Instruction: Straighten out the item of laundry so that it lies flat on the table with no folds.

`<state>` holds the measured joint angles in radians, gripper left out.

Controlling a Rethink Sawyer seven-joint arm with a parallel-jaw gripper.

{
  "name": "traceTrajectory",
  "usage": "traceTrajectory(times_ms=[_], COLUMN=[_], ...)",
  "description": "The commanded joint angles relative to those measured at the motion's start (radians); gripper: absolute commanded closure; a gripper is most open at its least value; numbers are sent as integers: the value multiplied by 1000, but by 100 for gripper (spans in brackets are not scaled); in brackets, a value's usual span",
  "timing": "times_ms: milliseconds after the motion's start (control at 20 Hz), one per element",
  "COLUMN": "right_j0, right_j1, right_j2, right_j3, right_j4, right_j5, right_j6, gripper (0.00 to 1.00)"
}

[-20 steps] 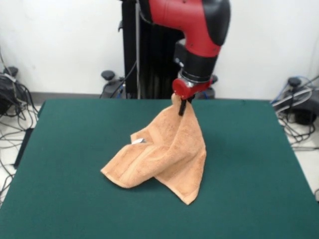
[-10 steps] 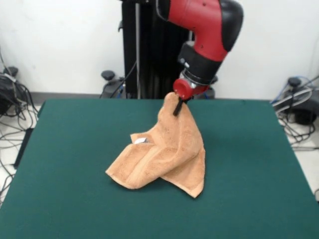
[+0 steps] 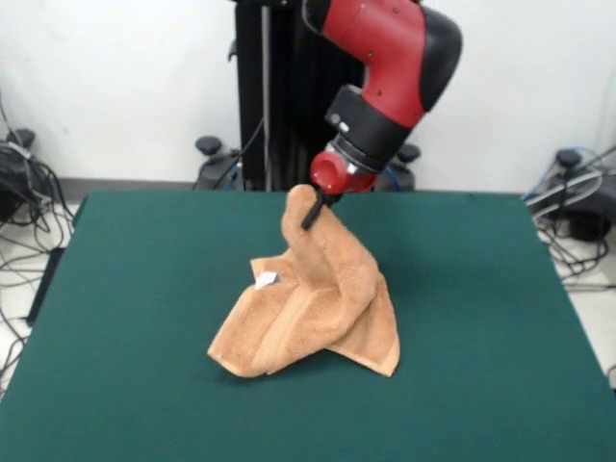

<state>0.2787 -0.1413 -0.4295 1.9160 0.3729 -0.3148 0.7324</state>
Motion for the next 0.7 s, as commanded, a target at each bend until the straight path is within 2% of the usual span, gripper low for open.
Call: traceTrajectory(times_ms=[50,700], right_j0=[26,54], right_j1=[86,130], right_j2=[-39,-32], right_j3=[-114,-80], right_j4=[144,292], right_j5=[-130,-377], right_j6=[302,342], gripper=[100,100])
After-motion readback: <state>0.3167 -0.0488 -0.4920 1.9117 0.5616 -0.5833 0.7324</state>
